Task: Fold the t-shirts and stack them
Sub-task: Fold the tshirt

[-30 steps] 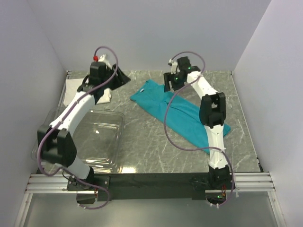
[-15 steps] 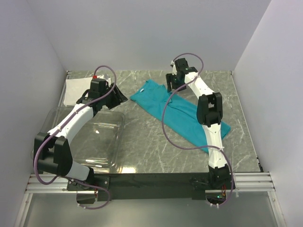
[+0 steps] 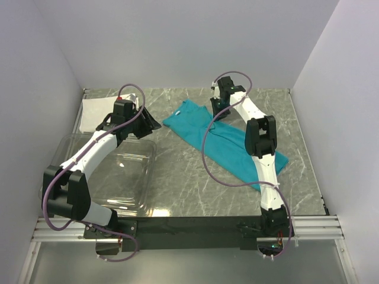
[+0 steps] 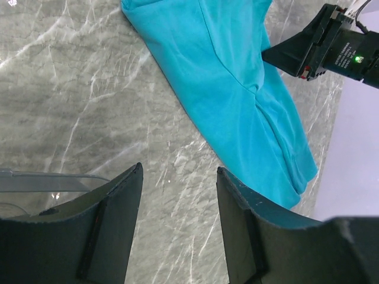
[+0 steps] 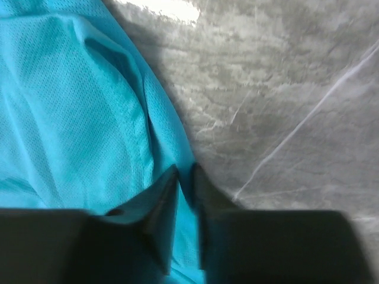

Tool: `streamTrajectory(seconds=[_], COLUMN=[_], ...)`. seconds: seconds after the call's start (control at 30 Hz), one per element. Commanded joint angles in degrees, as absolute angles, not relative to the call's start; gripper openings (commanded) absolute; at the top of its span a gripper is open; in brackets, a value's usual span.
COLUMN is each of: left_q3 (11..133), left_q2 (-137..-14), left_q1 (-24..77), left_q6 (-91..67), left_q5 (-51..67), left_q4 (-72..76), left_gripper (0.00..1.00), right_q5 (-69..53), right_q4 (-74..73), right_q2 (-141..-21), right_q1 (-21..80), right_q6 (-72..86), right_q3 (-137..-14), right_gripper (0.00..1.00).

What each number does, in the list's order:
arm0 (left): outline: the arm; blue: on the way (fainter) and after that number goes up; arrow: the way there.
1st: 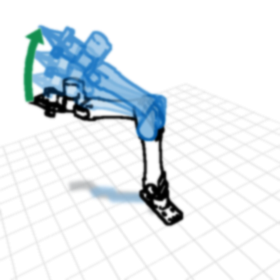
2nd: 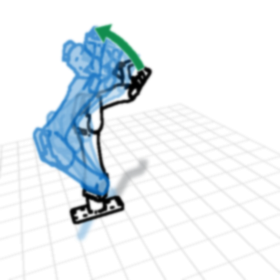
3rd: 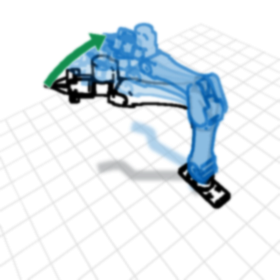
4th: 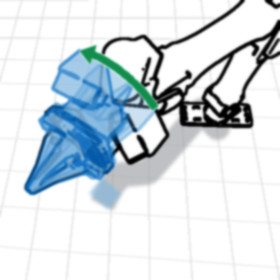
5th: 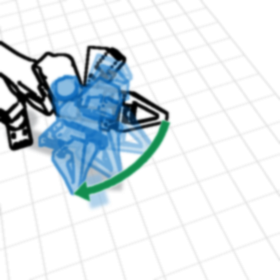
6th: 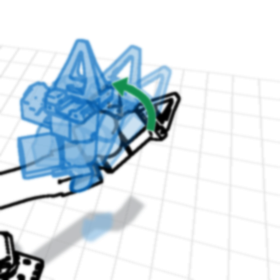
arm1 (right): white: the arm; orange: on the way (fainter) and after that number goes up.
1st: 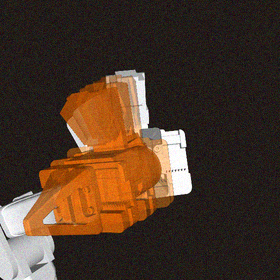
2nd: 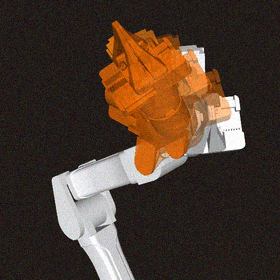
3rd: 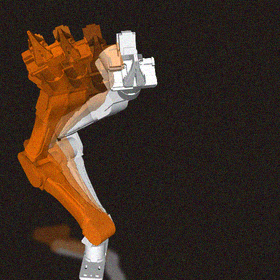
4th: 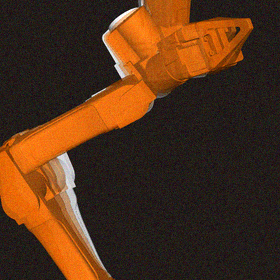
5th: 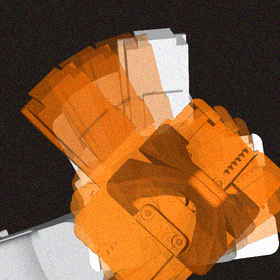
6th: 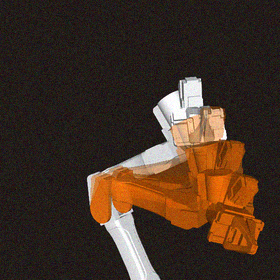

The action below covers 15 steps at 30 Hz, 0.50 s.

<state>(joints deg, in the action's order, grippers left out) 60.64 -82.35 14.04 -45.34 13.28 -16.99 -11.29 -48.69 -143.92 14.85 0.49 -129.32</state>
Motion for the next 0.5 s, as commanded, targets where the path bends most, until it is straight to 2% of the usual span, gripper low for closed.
streamTrajectory(seconds=[0.0, 0.03, 0.1, 0.27, 0.47], left_q3=[60.2, 60.2, 60.1, 60.1, 60.8], left_q2=[-80.1, -80.1, -80.4, -81.5, -84.5], left_q1=[14.0, 14.0, 14.0, 14.1, 15.3], left_q6=[-46.3, -46.5, -46.6, -46.9, -47.6], left_q5=[14.5, 14.6, 15.1, 16.3, 18.5], left_q4=[-15.1, -15.1, -15.2, -14.6, -13.5], left_gripper=[0.58, 0.58, 0.58, 0.57, 0.57], right_q5=[-11.6, -11.7, -12.0, -10.9, -3.9], right_q4=[-49.9, -49.7, -49.0, -46.0, -44.4], right_q2=[-145.2, -145.2, -145.0, -144.0, -142.8], right_q1=[14.6, 14.4, 13.5, 10.2, 5.5], right_q6=[0.6, 0.9, 2.0, 6.8, 11.9], right_q3=[-131.6, -132.0, -132.4, -132.9, -131.9], right_gripper=[0.15, 0.05, 0.0, 0.0, 0.0])
